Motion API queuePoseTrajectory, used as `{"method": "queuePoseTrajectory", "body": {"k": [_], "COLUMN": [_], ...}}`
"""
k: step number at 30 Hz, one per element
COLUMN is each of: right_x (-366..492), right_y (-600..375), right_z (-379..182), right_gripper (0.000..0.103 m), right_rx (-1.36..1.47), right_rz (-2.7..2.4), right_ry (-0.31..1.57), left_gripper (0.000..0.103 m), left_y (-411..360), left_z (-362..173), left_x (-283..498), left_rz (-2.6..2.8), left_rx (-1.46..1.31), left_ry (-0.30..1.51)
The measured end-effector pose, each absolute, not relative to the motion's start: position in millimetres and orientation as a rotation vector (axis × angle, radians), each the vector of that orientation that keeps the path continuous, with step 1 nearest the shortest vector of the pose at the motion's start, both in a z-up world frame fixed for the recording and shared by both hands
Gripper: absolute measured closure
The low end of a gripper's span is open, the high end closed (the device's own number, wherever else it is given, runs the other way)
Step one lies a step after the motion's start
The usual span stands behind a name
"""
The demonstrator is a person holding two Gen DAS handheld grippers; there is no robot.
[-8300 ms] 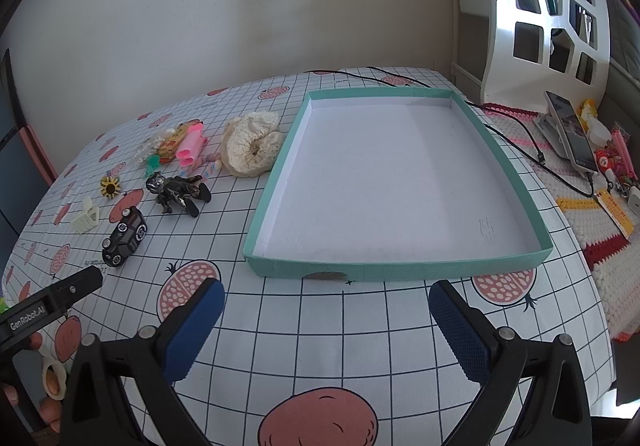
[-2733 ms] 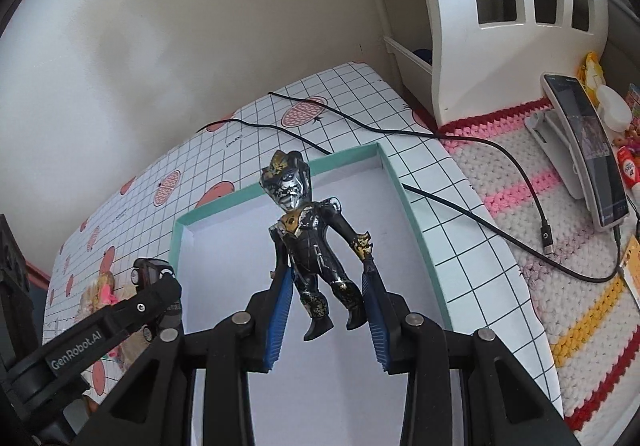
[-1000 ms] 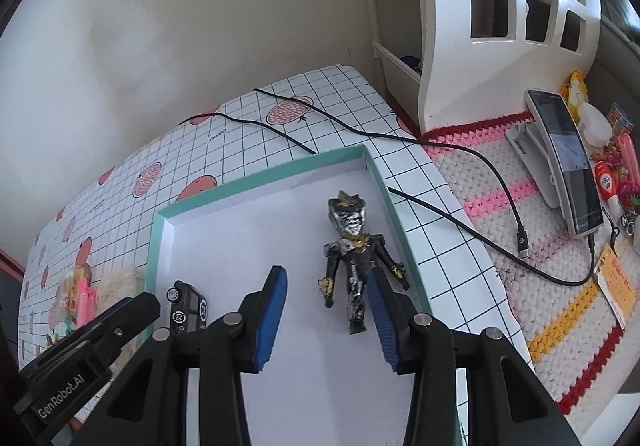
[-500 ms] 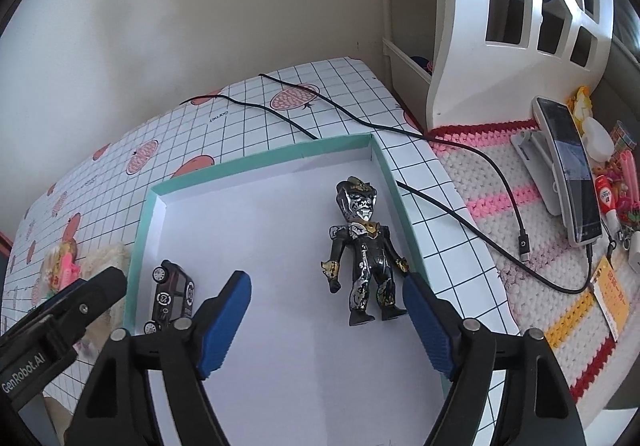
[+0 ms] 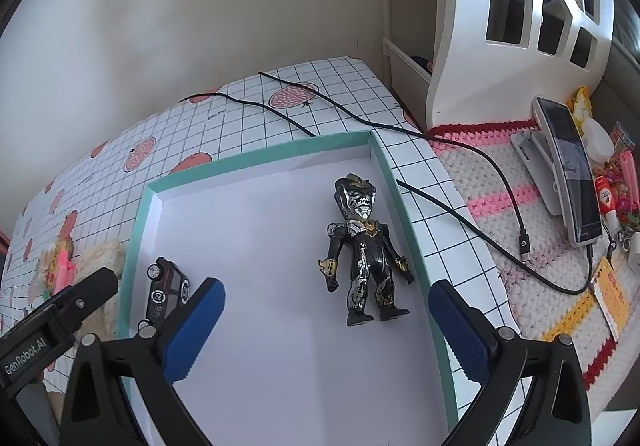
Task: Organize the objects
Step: 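Open both tools to release car and figure in the tray, withdraw, then grasp the white hair clip with left tool while right tool grasps the lace scrunchie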
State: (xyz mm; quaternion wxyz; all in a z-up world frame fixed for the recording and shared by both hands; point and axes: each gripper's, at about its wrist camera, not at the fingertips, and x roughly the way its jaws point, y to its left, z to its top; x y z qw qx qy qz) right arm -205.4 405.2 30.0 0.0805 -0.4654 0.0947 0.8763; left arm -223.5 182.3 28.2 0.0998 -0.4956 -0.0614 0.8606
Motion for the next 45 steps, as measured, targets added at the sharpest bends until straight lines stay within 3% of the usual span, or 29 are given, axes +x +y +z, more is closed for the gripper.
{"method": "queuePoseTrajectory", "body": {"k": [9, 14, 20, 28, 38, 45], "right_x": [-205.9, -207.3, -214.7, -234.1, -245.9, -256.7], "right_y": [404.4, 388.7, 349.7, 269.1, 199.4, 187.1], "right_z": [33.5, 65.0, 112.9, 158.4, 140.7, 84.4], "right_gripper": [0.0, 0.0, 0.0, 0.0, 0.0, 0.009], "right_rx": [-1.355, -1.215, -1.104, -1.369, -1.591, -1.794], "right_rz": [2.613, 2.676, 2.773, 2.848, 2.91, 2.804], "right_ry": [0.237, 0.204, 0.292, 0.263, 0.149, 0.068], "left_gripper": [0.013, 0.013, 0.013, 0.013, 0.013, 0.013], "left_y": [177.8, 164.6, 132.8, 48.9, -56.4, -126.2], "left_z": [31.2, 50.1, 81.5, 115.7, 99.5, 48.2], "left_x": [-224.0, -224.1, -222.0, -223.7, -217.3, -207.4], "left_rz": [2.574, 2.592, 2.633, 2.691, 2.809, 2.782], "left_rx": [-1.445, -1.373, -1.302, -1.366, -1.585, -1.827], "left_ry": [-0.178, -0.246, -0.305, -0.523, -0.611, -0.812]}}
